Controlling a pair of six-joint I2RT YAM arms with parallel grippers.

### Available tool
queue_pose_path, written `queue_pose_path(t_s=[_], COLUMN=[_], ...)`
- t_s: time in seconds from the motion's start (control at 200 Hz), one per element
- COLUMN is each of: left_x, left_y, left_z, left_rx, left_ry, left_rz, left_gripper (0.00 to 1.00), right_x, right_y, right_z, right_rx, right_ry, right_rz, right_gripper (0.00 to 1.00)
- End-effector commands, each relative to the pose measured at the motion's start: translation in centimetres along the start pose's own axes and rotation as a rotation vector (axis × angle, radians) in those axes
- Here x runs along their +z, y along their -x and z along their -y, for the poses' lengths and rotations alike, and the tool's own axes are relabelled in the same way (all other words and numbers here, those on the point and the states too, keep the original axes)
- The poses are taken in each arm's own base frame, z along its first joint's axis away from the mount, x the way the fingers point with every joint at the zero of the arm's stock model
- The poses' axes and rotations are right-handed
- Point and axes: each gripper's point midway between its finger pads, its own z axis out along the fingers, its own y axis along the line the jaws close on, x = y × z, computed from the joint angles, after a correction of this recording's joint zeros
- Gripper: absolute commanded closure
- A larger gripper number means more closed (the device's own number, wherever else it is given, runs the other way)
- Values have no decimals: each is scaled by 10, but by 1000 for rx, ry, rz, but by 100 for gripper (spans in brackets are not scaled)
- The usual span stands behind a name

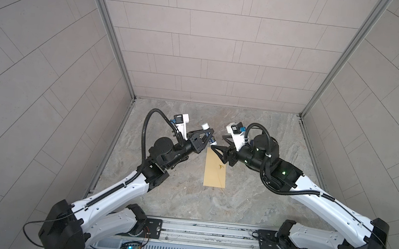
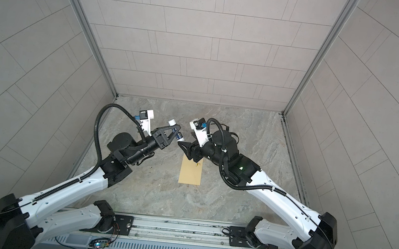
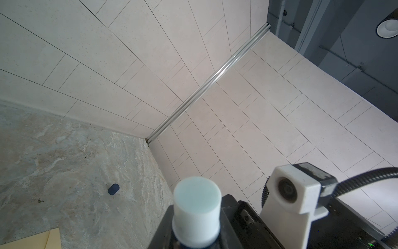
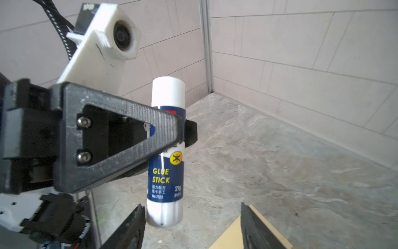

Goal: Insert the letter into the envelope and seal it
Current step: 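Open the right gripper off the glue stick and draw it back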

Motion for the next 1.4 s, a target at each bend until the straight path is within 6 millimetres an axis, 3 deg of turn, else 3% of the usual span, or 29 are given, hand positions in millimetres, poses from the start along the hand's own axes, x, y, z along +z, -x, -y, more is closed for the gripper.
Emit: queue_pose_path(t_s=[0.0,0.39,0.675,0.826,0.991,1.186,1.281,1.396], left_x=[-2,-2,-1,2,3,5,5,4], left_y=[10,9,5,1,-3,-10,-11,-10], left_z=[19,20,15,4,-7,-19,-21,-21], left_rx=[34,28,32,53,61,55,56,66], left_ry=[-84,-89,-69,-19,28,76,83,86], left_rz=[27,23,9,-12,-22,-38,-41,-38], left_gripper=[100,100,100,100,100,100,100,100], right_x=[0,10,11,10,5,2,7,12], right_y=[3,15,19,22,26,39,37,30], right_z=[-27,-25,-20,-6,5,-18,-27,-32], right_rx=[100,166,170,136,-57,-486,-593,-602], right_ry=[188,226,191,62,-252,-676,-761,-732], right_rz=[7,46,45,36,8,-10,-24,-24], right_gripper=[32,52,83,96,100,99,96,90])
